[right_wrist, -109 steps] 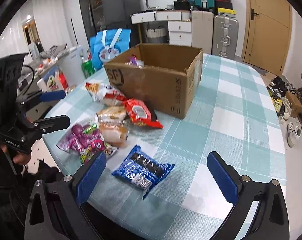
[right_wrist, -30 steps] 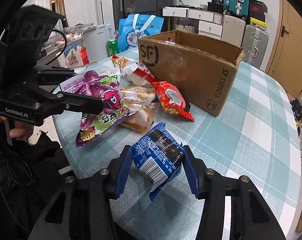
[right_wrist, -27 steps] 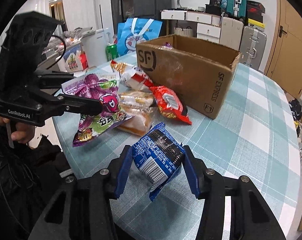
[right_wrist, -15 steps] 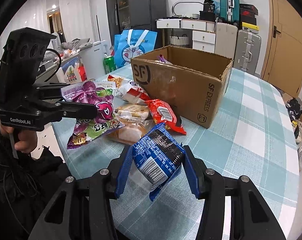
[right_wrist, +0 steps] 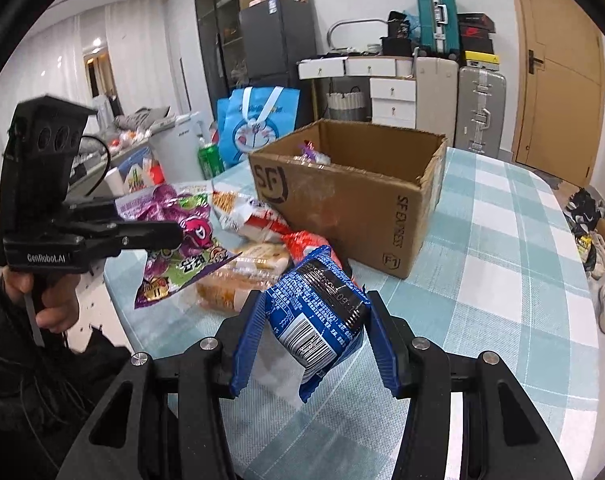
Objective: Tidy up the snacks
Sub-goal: 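Carry the purple bag and blue biscuit pack up over the cardboard box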
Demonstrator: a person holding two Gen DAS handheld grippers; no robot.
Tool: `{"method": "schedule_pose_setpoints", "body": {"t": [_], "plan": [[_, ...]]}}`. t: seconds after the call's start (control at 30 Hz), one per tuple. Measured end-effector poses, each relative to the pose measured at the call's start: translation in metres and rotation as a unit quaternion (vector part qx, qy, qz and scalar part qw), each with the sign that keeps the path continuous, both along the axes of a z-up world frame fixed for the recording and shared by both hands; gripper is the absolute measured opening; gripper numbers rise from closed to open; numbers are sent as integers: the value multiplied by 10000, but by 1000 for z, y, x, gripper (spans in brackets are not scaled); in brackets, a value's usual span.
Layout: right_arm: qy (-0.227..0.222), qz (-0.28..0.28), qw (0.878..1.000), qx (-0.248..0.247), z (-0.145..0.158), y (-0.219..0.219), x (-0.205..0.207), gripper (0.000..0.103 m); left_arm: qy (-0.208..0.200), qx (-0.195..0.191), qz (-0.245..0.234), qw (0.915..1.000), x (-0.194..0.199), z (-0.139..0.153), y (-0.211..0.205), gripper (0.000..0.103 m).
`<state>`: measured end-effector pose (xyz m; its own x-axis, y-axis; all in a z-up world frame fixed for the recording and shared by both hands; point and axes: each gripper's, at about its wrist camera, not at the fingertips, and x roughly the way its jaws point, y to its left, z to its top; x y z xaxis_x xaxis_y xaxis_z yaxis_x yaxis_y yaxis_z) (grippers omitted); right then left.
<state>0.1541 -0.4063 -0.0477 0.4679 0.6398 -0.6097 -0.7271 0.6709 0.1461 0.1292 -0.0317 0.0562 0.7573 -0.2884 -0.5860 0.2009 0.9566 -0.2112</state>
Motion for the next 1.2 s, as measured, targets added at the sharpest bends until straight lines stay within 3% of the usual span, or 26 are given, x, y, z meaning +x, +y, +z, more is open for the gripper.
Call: {"method": "schedule_pose_setpoints", "body": {"t": [0.5,1.2], "plan": [[-34,-544,9960,704,17,-2,12,51,-388,-81,428,9983,19,30,33,42],[-390,-1213,9866,1019,57,8,37,51,-691,65,599,9958,71,68,36,42]]}}
